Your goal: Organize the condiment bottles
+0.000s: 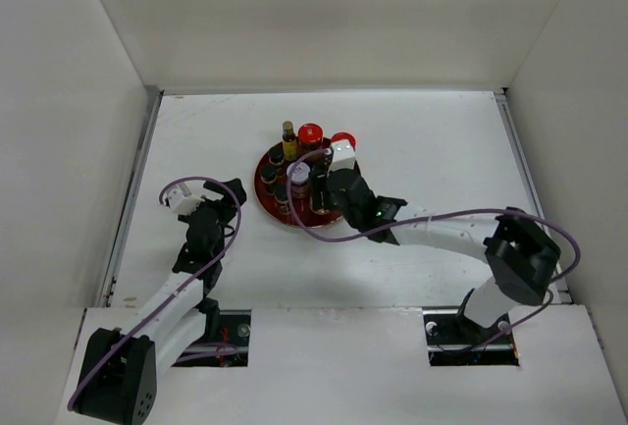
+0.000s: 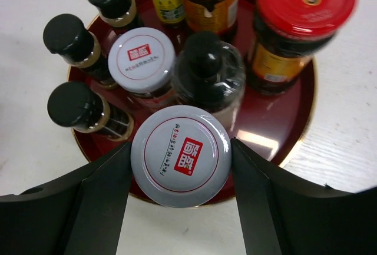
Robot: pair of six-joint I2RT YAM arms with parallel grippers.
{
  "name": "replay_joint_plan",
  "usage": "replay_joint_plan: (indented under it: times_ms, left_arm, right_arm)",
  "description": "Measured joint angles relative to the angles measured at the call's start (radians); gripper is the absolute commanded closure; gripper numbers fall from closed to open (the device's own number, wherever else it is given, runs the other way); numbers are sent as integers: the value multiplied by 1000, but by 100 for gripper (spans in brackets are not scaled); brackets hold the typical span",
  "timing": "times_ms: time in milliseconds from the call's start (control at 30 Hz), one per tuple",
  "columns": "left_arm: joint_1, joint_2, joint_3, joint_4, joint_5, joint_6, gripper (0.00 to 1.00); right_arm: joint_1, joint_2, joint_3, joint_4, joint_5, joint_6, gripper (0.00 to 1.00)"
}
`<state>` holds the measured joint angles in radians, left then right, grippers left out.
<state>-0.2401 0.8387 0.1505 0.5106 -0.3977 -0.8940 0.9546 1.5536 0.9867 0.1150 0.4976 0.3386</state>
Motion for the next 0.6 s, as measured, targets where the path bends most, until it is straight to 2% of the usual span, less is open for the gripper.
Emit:
replay_joint_plan:
  times_ms: [133,200,333,433,533,600]
  left_arm:
    - [3,5,0,-6,-2,0,2]
    - [4,13,0,-7,-3,-1,2]
    - [4,39,0,-7,-5,-1,0]
    - [4,56,0,-9,-5,0,0]
    - [4,58,0,-10,-11,0,0]
    - [4,59,0,-10,-14,3,0]
  right_arm:
    - [16,97,32,55,3,-14,51]
    - [20,131,35,74,5,-24,49]
    - [27,169,35,83,14,-39,40]
    - [34,172,37,94,21,-48,25]
    - [42,170,39,125,34,-53,3]
    - [48,158,39,142,40,-59,0]
